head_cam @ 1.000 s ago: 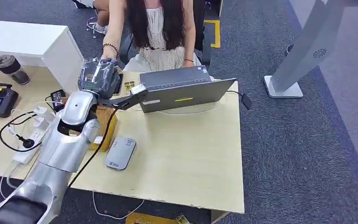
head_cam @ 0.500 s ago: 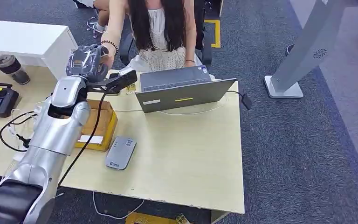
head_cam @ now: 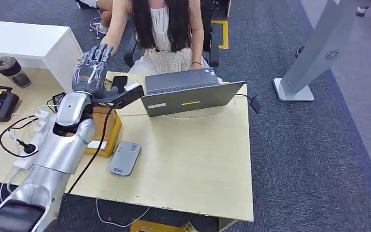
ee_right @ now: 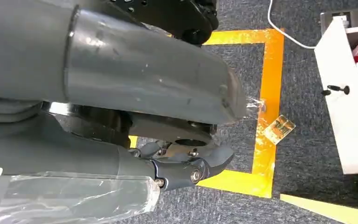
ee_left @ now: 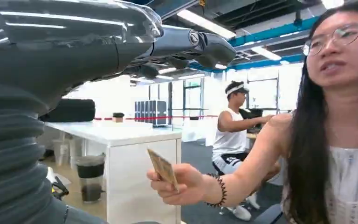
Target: Pass the card to the sensor for recognition and then transmit it.
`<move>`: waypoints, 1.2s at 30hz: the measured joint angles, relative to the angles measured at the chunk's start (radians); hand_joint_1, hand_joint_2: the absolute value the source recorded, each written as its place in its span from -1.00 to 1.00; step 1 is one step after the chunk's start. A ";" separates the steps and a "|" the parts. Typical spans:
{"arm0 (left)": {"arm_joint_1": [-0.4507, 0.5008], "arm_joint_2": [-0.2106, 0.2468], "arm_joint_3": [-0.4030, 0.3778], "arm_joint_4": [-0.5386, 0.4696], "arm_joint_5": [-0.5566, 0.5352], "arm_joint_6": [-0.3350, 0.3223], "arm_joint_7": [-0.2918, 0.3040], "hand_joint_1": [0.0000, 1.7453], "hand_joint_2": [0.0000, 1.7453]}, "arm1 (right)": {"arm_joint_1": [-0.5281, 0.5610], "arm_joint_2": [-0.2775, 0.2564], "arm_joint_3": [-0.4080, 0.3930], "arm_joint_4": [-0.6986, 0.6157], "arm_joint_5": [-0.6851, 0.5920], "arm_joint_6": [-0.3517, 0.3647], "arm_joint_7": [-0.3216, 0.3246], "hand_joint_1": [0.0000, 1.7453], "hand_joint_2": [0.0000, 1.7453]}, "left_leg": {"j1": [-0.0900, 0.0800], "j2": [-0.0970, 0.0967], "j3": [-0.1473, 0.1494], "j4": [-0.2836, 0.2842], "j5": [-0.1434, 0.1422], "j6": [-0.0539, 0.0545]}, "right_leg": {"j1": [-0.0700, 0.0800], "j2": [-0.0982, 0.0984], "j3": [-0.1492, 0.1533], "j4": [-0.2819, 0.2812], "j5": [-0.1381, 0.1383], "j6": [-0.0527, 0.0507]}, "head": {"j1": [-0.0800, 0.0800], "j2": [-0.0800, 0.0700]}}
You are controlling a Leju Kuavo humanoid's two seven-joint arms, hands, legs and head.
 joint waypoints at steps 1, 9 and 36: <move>0.030 0.000 0.000 -0.033 0.003 0.013 -0.008 -1.00 1.00 | 0.001 0.000 0.000 0.000 -0.004 0.000 -0.002 -1.00 -1.00 | 0.000 0.000 0.000 0.000 0.000 0.000 | 0.000 0.000 0.000 0.000 0.000 0.000 | 0.000 0.000; 0.257 0.000 0.000 -0.268 -0.003 0.059 -0.036 -1.00 1.00 | 0.010 0.000 -0.010 0.000 -0.021 0.000 -0.021 -1.00 -1.00 | 0.000 0.000 0.000 0.000 -0.001 0.000 | 0.000 0.000 0.000 -0.001 0.000 0.000 | 0.000 0.000; 0.709 0.099 0.156 -0.486 -0.100 0.060 0.004 -1.00 1.00 | 0.043 -0.010 -0.078 -0.006 -0.067 0.000 -0.042 -1.00 -1.00 | 0.000 0.001 0.000 -0.001 -0.002 0.000 | 0.000 0.000 -0.001 0.000 -0.002 0.000 | 0.000 0.000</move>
